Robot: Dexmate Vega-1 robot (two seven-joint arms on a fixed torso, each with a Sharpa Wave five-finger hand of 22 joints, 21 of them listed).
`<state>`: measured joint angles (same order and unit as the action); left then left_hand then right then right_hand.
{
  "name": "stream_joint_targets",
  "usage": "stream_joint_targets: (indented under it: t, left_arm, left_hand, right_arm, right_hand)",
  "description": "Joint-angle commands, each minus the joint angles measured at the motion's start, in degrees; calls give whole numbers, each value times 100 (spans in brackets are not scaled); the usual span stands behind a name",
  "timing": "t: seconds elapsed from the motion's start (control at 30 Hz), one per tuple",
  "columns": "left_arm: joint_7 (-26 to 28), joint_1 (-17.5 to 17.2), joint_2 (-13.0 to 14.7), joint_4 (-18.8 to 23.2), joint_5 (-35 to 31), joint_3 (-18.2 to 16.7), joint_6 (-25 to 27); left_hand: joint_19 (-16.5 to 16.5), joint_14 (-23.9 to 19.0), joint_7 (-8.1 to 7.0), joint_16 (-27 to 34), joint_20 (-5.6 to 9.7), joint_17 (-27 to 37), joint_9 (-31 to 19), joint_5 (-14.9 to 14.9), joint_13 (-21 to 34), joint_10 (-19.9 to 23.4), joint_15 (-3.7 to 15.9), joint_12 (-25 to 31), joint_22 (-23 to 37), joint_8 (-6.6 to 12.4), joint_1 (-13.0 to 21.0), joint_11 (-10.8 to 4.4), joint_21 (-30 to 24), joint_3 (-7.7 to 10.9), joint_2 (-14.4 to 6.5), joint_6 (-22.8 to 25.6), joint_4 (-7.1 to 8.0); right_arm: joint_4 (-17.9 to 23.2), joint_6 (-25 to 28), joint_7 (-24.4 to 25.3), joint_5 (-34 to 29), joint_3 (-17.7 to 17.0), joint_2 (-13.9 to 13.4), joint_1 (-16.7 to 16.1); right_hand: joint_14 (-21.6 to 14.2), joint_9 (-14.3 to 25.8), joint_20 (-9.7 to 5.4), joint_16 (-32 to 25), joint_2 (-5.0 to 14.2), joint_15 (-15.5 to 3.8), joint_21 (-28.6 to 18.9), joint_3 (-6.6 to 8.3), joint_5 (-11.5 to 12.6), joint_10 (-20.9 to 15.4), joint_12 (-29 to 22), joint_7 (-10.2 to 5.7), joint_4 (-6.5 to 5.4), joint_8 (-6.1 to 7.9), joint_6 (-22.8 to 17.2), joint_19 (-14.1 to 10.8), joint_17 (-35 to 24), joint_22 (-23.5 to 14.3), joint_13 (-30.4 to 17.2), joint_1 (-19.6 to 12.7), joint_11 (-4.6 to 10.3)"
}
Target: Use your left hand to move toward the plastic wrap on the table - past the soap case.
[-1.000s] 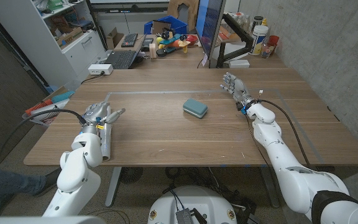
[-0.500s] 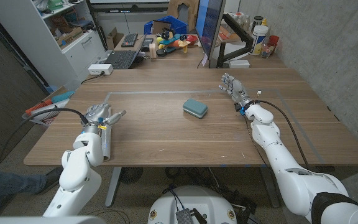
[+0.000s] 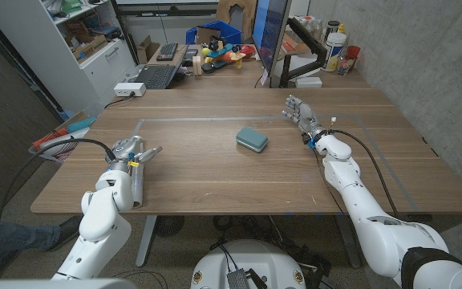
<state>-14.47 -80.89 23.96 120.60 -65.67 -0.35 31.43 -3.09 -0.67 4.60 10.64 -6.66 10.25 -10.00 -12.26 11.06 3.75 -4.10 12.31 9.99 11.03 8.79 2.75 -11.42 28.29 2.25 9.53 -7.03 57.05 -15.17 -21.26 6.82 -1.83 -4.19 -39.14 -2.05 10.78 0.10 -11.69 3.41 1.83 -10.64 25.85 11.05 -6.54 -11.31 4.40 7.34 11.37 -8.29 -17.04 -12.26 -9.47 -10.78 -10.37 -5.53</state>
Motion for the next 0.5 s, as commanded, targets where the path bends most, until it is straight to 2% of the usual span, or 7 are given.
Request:
stream_joint_targets:
  t: [0.03,0.5]
  left_arm:
    - [-38,44,59,-99,18,39,92]
    - [56,61,64,-80,43,71,142]
  left_hand:
    - [-6,-39,-26,26,-38,18,-31,15,30,0,-30,7,32,5,51,-5,13,-8,-21,41,-27]
    - [-10,-36,-31,24,-43,19,-31,13,31,-3,-33,4,32,-5,54,-19,14,-14,-27,33,-28]
  right_arm:
    - [-217,-55,-9,-40,15,22,119]
    - [-470,-231,-62,-59,-26,30,267]
  right_hand:
    - [-36,14,6,-16,62,-8,-28,-11,21,-60,-11,6,-5,-14,-43,12,-3,-30,-35,-16,-4]
    - [-31,14,11,-14,63,-9,-29,-18,20,-58,-10,1,-4,-13,-46,14,-1,-30,-35,-16,-6]
